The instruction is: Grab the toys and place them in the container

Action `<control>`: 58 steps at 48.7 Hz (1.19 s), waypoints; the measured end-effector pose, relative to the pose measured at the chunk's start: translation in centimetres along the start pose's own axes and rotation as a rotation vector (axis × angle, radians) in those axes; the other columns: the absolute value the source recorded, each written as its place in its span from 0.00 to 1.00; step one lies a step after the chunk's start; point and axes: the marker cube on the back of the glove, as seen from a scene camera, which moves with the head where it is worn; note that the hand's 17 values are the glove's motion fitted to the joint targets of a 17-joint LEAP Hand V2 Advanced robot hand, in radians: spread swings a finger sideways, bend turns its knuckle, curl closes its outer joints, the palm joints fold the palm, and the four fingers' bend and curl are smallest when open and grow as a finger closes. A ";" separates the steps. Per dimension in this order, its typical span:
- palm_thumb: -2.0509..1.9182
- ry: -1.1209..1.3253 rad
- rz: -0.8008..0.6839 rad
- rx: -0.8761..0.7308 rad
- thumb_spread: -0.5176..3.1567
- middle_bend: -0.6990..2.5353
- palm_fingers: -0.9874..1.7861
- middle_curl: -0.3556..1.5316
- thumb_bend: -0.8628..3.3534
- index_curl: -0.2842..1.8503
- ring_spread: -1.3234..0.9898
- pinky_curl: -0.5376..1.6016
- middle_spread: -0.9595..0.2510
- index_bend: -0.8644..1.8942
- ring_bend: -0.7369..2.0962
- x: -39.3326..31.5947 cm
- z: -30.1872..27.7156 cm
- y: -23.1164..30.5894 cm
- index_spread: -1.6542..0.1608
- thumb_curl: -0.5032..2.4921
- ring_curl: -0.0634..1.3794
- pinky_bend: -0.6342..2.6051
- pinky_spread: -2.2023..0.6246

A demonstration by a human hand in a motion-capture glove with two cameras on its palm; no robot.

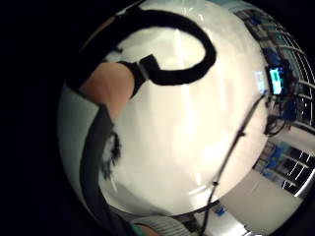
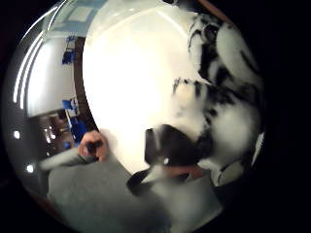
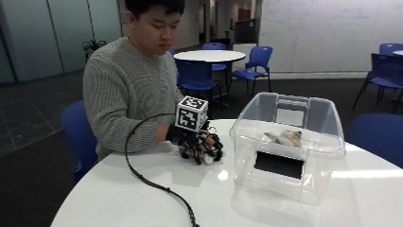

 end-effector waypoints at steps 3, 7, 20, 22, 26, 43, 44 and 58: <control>0.55 0.038 0.031 0.031 0.51 0.25 0.35 0.33 0.21 0.31 0.54 0.43 0.69 0.38 0.38 -0.2 0.3 -0.3 0.69 0.31 0.33 0.59 0.78; 0.58 0.071 0.064 0.104 0.52 0.25 0.40 0.32 0.22 0.32 0.53 0.43 0.69 0.39 0.42 -0.5 0.5 -0.5 0.69 0.31 0.34 0.59 0.76; 0.64 0.072 0.083 0.169 0.53 0.27 0.55 0.33 0.24 0.32 0.46 0.43 0.65 0.36 0.52 -0.9 0.4 -1.0 0.69 0.34 0.38 0.61 0.66; 0.64 0.071 0.078 0.189 0.53 0.27 0.55 0.33 0.24 0.32 0.46 0.43 0.64 0.36 0.52 -1.0 0.3 -1.1 0.70 0.34 0.38 0.61 0.65; 0.66 0.052 0.057 0.257 0.51 0.30 0.61 0.35 0.25 0.31 0.43 0.42 0.63 0.37 0.54 -0.8 -0.3 -1.4 0.69 0.36 0.39 0.59 0.64; 0.70 -0.002 -0.045 0.389 0.35 0.35 0.72 0.42 0.24 0.43 0.37 0.41 0.58 0.53 0.53 -1.0 -14.6 -1.2 0.71 0.45 0.43 0.49 0.63; 0.70 0.015 -0.050 0.412 0.34 0.36 0.72 0.42 0.24 0.43 0.37 0.41 0.57 0.53 0.53 -0.8 -16.5 -1.5 0.71 0.45 0.43 0.49 0.63; 0.70 -0.123 -0.101 0.481 0.27 0.36 0.70 0.46 0.24 0.47 0.35 0.43 0.56 0.53 0.53 -1.6 -29.6 -8.2 0.72 0.49 0.46 0.50 0.63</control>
